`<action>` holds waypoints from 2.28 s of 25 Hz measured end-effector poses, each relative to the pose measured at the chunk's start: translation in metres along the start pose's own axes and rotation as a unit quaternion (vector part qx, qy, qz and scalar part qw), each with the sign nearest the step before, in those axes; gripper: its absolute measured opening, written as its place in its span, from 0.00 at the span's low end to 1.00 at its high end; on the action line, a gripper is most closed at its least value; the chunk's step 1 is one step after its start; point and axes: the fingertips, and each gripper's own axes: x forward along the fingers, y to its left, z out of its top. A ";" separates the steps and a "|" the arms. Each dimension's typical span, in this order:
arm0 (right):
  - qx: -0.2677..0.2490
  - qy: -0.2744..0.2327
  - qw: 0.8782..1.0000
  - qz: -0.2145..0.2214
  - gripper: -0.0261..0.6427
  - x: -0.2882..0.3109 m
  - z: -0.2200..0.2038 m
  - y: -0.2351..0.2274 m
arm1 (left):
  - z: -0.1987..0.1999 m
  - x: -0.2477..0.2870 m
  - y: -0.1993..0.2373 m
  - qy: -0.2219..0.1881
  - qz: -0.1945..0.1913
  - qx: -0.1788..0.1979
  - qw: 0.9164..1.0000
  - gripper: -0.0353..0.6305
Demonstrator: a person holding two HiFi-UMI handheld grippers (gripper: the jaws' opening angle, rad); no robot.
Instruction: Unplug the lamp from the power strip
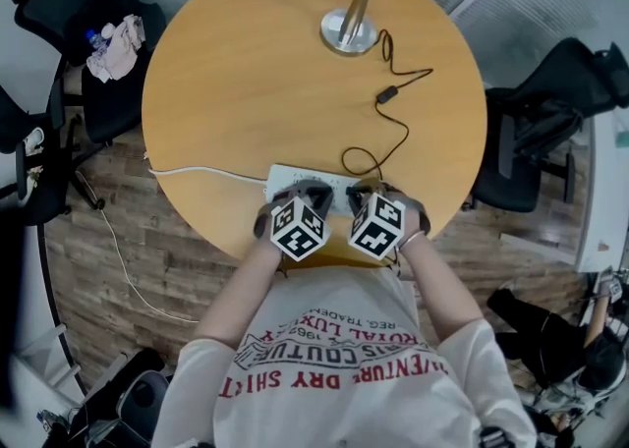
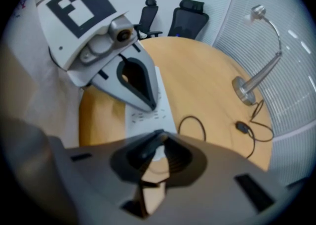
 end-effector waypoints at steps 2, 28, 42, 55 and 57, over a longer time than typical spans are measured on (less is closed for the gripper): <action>-0.002 0.005 1.000 0.002 0.14 0.002 -0.001 0.002 | -0.001 0.000 0.000 0.000 0.000 0.004 1.000 0.09; 0.112 -0.197 0.969 -0.099 0.15 -0.100 0.044 -0.033 | -0.001 -0.005 0.006 0.007 -0.036 -0.054 0.998 0.09; 0.220 -0.385 0.879 -0.176 0.15 -0.173 0.073 -0.061 | 0.132 -0.157 0.055 -0.269 0.077 -0.054 0.958 0.09; 0.197 -0.507 0.809 -0.222 0.15 -0.225 0.088 -0.060 | 0.155 -0.238 0.060 -0.410 0.114 -0.081 0.901 0.09; 0.201 -0.510 0.805 -0.225 0.15 -0.228 0.086 -0.061 | 0.152 -0.234 0.062 -0.405 0.114 -0.084 0.903 0.09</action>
